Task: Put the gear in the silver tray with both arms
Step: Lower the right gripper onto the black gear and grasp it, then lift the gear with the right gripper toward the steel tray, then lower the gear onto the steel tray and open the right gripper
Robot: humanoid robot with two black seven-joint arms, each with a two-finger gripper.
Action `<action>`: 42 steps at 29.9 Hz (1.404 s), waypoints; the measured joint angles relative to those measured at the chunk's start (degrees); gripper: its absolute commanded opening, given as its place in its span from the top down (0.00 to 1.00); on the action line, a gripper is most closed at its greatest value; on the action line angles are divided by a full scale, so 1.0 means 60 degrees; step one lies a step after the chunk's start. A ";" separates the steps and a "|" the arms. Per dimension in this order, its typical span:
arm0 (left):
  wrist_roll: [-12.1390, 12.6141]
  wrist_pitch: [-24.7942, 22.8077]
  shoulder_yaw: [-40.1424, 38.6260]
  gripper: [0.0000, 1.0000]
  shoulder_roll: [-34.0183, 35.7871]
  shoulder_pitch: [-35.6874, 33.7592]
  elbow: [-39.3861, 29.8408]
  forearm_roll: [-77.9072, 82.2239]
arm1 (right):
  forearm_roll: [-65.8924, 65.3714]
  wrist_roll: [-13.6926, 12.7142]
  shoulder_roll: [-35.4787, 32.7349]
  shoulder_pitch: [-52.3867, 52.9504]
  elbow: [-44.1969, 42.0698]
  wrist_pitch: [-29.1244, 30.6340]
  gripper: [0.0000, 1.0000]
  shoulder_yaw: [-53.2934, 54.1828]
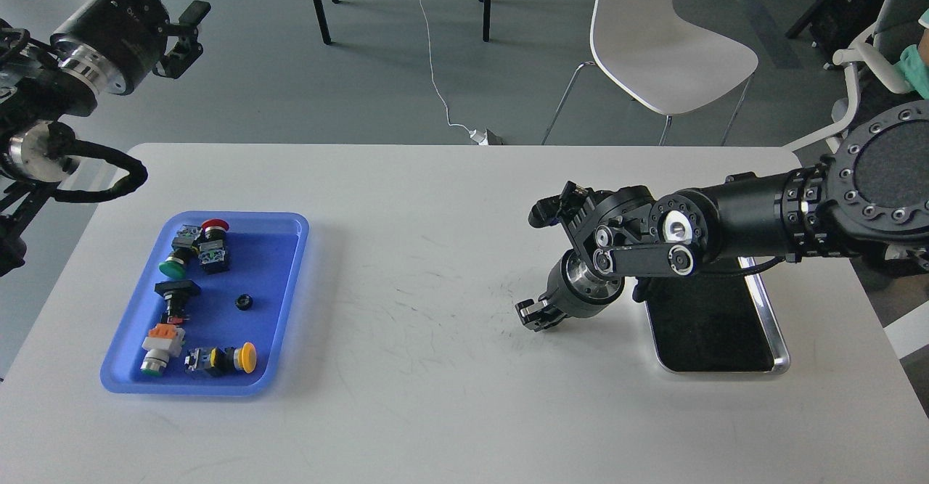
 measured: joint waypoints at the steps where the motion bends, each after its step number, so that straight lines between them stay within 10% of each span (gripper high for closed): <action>1: 0.0005 0.0003 0.0000 0.03 0.0000 0.0000 0.0000 0.0000 | -0.0010 0.0004 0.0000 0.0003 0.0002 0.0004 0.98 0.0000; 13: 0.0008 0.0007 -0.0011 0.03 -0.0030 0.0000 0.0000 0.0004 | 0.0065 0.0027 -0.0275 0.0687 0.0344 0.0013 0.98 0.0132; 30: 0.0009 0.0097 0.0015 0.03 -0.0181 0.0213 0.0000 0.0026 | -0.1643 0.0172 -0.5333 0.0395 0.0975 -0.0110 0.98 0.0837; 42: 0.0021 0.0136 0.0001 0.03 -0.0321 0.0205 0.0018 0.0030 | -0.1816 0.0215 -0.5164 -0.1864 -0.0758 -0.0109 0.85 0.2052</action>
